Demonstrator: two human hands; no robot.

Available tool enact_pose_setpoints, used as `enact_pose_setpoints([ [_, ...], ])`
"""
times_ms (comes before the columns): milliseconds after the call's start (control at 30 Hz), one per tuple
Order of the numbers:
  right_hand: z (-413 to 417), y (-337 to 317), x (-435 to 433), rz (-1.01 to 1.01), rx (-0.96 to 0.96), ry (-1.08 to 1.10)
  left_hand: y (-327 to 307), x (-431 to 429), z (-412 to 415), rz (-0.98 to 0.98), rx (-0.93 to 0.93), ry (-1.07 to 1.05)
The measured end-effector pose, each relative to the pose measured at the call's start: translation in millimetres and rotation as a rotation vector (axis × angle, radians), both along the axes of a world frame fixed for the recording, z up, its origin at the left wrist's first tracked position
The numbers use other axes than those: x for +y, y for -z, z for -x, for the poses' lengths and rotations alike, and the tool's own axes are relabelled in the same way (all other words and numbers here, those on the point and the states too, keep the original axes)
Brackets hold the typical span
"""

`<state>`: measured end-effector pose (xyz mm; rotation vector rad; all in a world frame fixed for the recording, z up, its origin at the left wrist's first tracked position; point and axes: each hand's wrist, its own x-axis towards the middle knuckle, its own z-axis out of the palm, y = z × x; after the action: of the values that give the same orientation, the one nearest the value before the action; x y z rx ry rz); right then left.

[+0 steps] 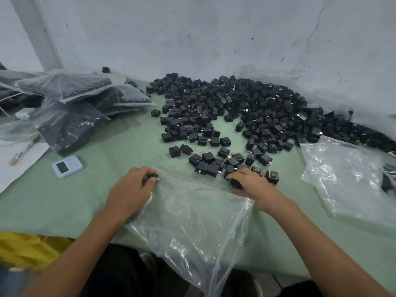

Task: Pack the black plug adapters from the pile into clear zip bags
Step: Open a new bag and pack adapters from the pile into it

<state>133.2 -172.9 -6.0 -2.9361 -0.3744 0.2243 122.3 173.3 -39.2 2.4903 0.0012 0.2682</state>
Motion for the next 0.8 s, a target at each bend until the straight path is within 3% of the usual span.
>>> enact_pose_setpoints([
  [67,0,1,-1,0.009,-0.029,0.02,0,0,0,0.002,0.0,-0.004],
  [167,14,-6,-7,-0.159,-0.092,0.09,0,0,-1,-0.006,0.004,-0.007],
  [300,70,-33,-21,-0.974,-0.128,0.401,0,0,-1,-0.001,0.009,-0.01],
  [367,113,-43,-34,-1.332,-0.018,0.41,0,0,-1,-0.003,0.014,-0.013],
  [433,156,-46,-40,-1.546,0.157,0.364,-1,0,-1,-0.002,0.022,-0.019],
  [500,185,-38,-34,-1.536,0.332,0.335,-1,0,-2,0.004,0.026,-0.019],
  [600,196,-20,3,-1.341,0.476,0.282,-1,0,-3,-0.001,0.03,-0.015],
  [800,146,-19,86,-1.23,0.376,0.27,-2,-1,-3,0.004,0.032,-0.009],
])
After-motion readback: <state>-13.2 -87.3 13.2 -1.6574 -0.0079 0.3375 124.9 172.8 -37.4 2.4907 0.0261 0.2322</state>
